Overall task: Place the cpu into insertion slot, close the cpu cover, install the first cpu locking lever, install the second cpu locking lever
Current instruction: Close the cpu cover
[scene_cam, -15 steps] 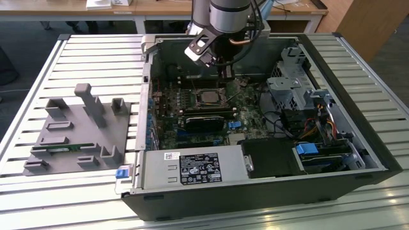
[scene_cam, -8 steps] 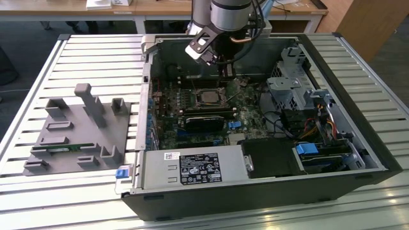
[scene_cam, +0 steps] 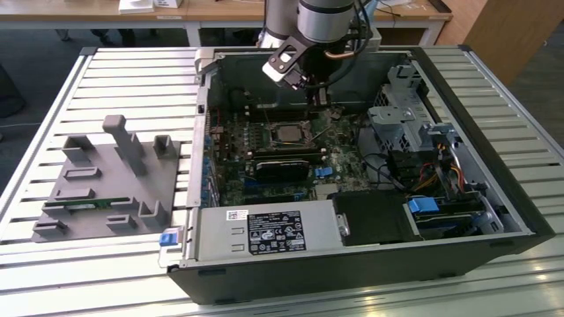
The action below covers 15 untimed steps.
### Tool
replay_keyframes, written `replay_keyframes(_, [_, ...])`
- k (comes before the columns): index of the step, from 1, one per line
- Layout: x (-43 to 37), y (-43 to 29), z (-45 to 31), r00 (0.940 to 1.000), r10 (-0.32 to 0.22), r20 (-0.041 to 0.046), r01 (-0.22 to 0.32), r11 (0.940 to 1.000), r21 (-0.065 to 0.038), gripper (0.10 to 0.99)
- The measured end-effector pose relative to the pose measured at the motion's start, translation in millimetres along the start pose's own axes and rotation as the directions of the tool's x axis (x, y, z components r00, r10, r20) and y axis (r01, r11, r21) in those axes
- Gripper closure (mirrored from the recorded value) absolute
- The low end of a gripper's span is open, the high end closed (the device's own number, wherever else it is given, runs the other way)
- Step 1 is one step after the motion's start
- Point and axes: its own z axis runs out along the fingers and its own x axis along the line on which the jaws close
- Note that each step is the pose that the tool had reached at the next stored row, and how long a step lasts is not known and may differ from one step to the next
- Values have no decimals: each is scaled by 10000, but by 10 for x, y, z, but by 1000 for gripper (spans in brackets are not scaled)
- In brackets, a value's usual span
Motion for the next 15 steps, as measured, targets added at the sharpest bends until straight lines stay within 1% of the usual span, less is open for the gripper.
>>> replay_keyframes(9, [1,79,4,10000,0,0,0,10000,0,980])
replay_keyframes(15, [3,87,-8,10000,-2,-3,2,10000,-1,980])
